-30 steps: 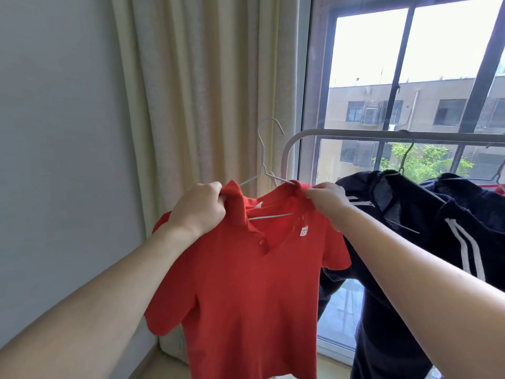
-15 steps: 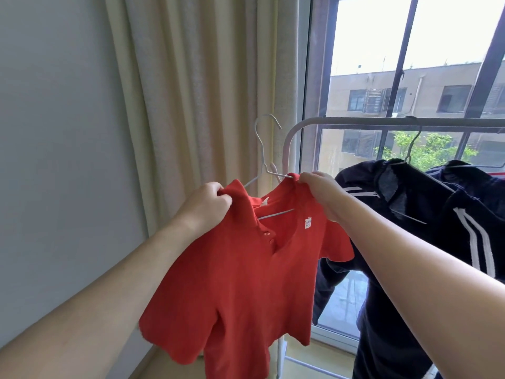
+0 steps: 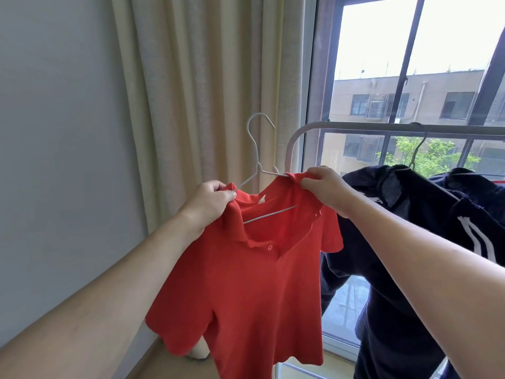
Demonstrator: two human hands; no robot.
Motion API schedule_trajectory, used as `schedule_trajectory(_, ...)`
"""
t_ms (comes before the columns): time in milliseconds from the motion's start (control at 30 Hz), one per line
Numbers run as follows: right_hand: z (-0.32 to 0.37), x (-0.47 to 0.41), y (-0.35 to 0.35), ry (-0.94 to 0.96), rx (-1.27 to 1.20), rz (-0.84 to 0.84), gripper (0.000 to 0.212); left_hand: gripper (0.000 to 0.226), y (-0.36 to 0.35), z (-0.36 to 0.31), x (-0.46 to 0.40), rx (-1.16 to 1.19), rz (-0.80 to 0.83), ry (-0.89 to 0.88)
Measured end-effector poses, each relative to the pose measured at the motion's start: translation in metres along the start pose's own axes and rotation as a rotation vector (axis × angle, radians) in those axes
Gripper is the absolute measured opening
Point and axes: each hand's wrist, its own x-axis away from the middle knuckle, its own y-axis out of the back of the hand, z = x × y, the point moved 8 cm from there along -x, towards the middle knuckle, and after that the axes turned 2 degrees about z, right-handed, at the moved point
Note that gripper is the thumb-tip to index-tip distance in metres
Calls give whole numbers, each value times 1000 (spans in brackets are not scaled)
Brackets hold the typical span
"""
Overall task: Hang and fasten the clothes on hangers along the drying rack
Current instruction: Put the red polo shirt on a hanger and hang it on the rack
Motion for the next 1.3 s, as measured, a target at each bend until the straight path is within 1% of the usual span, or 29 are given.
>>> schedule_trajectory(33, 2, 1, 1, 14, -22, -16, 23, 11, -1, -2, 0, 0, -4, -25)
schedule_trajectory(100, 5, 2, -1, 14, -106, -11, 27, 11, -2, -5, -2, -24, -13, -68)
schedule_trajectory(200, 2, 4, -12, -24, -211, 86, 11, 11, -6, -11, -3, -101, -48, -86)
schedule_trajectory(267, -6, 3, -16, -54, -157, 119, 12, 7, -11, -14, -1, -148, -26, -53)
schedule_trajectory(300, -8, 2, -16, -58, -126, 124, 17, 5, -13, -15, 1, -167, 22, -20)
schedule_trajectory(367, -10, -1, -17, -28, -78, 106, 25, 14, -23, -15, 8, -205, 200, 60)
schedule_trajectory(400, -10, -3, -16, -2, -51, 81, 26, 17, -27, -15, 11, -243, 282, 67)
schedule_trajectory(433, -9, -4, -15, 19, -32, 59, 25, 18, -28, -17, 12, -296, 320, 42)
schedule_trajectory(467, -8, -4, -15, 37, -35, 44, 24, 16, -27, -21, 11, -358, 317, -7)
schedule_trajectory(500, -5, -5, -17, 56, -47, 37, 24, 13, -26, -25, 9, -420, 288, -66)
schedule_trajectory(600, 6, -1, -23, 93, -65, 45, 20, 19, -27, -33, 3, -532, 193, -195)
schedule_trajectory(700, 13, 3, -32, 97, -103, 101, 29, 24, -31, -34, 1, -485, 128, -235)
schedule_trajectory(767, 12, 3, -33, 82, -131, 95, 33, 28, -31, -36, -1, -452, 46, -265)
schedule_trajectory(833, 9, -1, -33, 69, -102, 68, 27, 30, -33, -36, -3, -431, -11, -279)
schedule_trajectory(900, 3, -7, -30, 54, -58, 57, 24, 28, -36, -36, -7, -366, -30, -265)
schedule_trajectory(1000, -13, -12, -22, -23, -63, 46, 33, 26, -46, -38, -13, -236, -26, -211)
schedule_trajectory(1133, -40, -23, -11, -95, -216, 37, 20, 19, -72, -41, -23, -96, 29, -131)
schedule_trajectory(1200, -56, -32, -5, -140, -300, 21, 14, 13, -89, -42, -27, -66, 47, -93)
schedule_trajectory(1233, -62, -37, -2, -165, -326, 13, 12, 13, -96, -43, -29, -69, 49, -82)
schedule_trajectory(1300, -74, -48, 4, -199, -357, 12, 15, 15, -109, -42, -35, -83, 49, -66)
